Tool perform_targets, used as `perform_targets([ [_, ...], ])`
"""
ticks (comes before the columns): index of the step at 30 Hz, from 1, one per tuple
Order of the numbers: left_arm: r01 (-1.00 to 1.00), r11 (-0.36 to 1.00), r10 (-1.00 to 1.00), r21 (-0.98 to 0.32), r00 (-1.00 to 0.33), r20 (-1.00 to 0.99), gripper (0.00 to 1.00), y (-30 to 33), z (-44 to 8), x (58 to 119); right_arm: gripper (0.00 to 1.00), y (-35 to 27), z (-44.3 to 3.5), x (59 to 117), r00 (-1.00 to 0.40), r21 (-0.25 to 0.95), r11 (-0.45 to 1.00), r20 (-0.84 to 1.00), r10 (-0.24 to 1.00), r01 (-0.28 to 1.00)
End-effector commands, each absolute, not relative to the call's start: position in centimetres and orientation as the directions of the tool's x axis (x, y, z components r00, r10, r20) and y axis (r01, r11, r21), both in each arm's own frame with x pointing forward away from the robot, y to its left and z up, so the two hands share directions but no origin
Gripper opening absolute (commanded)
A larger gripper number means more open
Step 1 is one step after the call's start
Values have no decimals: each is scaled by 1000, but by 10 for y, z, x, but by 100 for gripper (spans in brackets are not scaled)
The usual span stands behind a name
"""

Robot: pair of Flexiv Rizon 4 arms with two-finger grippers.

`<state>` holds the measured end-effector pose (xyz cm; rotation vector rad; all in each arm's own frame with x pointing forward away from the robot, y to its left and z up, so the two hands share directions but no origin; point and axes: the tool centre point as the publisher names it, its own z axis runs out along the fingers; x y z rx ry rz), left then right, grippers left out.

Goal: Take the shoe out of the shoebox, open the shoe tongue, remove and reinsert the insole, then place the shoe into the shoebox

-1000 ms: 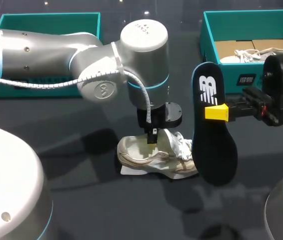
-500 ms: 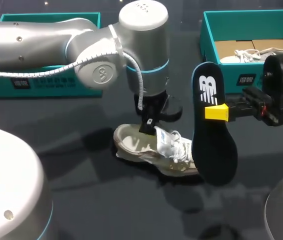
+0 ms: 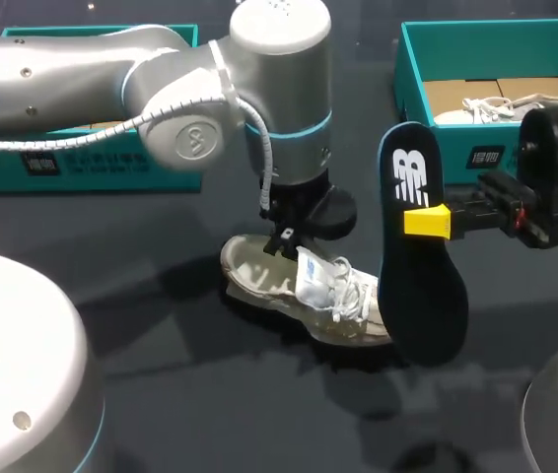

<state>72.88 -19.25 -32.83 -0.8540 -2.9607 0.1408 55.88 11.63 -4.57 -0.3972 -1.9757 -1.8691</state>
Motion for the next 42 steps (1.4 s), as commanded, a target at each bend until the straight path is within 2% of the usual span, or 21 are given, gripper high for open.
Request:
perform_targets([
  [1,798,597,802,-75,-597,36,0,-183,-307,735,0,114,-45,550,-888,885,64,459,43,461],
  [3,841,538,842,54,-539,4,0,-185,-306,731,0,114,-45,550,-888,885,64,459,43,461],
  [13,841,538,842,54,-539,4,0,-185,-306,731,0,114,-45,550,-888,885,64,459,43,461],
  [19,965,261,964,-10,-261,-43,0,-187,-302,739,0,114,-45,550,-888,885,64,459,43,461],
  [25,991,127,989,-49,-130,-64,0,-190,-311,737,0,114,-45,550,-888,885,64,459,43,461],
  [31,998,50,997,-23,-51,-49,0,-198,-324,729,0,114,-45,550,-888,885,64,459,43,461],
  [42,999,6,1000,-31,-7,-26,0,-209,-341,721,0,114,-45,550,-888,885,64,459,43,461],
])
